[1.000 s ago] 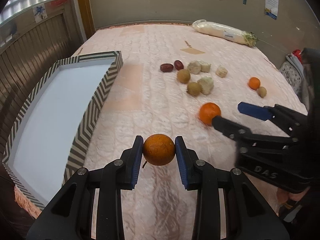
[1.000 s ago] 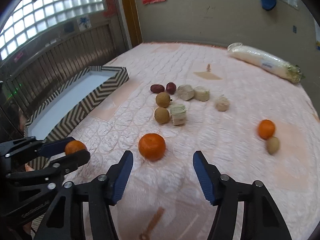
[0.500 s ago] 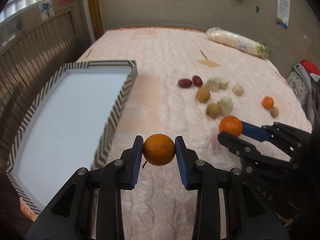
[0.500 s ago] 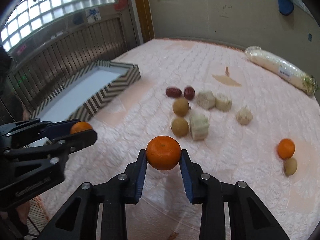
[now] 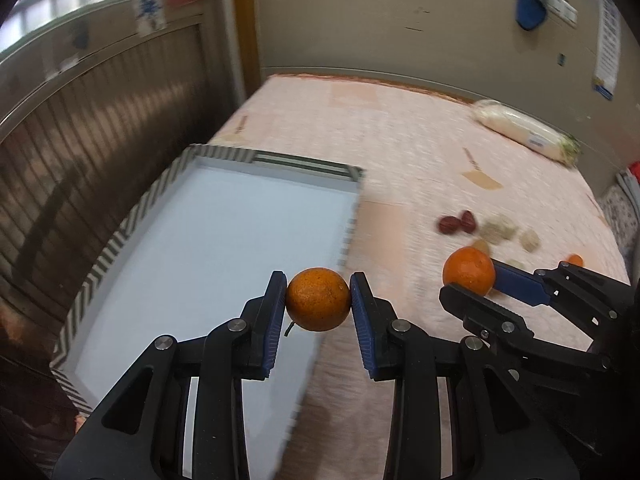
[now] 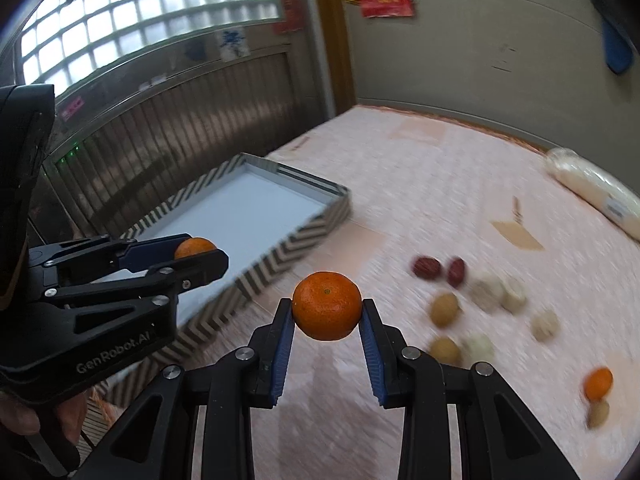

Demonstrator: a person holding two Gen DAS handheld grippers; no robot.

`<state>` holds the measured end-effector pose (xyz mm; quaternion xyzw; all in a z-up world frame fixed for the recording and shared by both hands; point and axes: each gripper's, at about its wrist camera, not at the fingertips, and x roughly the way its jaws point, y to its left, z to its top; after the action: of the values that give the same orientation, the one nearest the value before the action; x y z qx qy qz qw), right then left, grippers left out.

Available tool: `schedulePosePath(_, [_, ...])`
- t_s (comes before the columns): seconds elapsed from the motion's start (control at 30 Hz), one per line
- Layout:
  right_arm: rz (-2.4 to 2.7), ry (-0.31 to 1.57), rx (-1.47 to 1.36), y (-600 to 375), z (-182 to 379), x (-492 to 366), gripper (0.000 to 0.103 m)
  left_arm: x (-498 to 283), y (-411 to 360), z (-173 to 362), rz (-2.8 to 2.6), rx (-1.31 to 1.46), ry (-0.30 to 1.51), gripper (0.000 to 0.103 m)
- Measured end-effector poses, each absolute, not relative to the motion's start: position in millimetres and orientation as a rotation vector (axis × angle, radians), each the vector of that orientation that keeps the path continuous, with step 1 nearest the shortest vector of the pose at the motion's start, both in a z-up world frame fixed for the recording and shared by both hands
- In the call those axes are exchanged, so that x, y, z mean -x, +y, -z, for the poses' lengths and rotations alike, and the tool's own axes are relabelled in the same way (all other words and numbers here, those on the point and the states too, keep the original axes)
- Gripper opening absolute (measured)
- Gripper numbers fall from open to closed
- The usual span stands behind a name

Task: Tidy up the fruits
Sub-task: 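Carry both held oranges over the white striped tray and lower them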

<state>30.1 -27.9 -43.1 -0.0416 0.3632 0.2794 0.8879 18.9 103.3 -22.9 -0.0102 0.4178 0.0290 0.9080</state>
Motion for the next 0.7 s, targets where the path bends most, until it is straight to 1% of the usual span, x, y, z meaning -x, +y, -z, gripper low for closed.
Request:
schedulePosePath(0.27, [-0.653, 0.741, 0.147, 29.6, 39.1, -54.7, 0.032, -33.7, 143.5, 34.6, -0.151, 0.06, 0.892, 0.032])
schedulePosePath(0.7, [-0.694, 0.807, 0.207, 77.8, 66.0, -99.4, 0.032, -55.7, 179.0, 56.9, -0.223, 0.129, 0.956, 0.032])
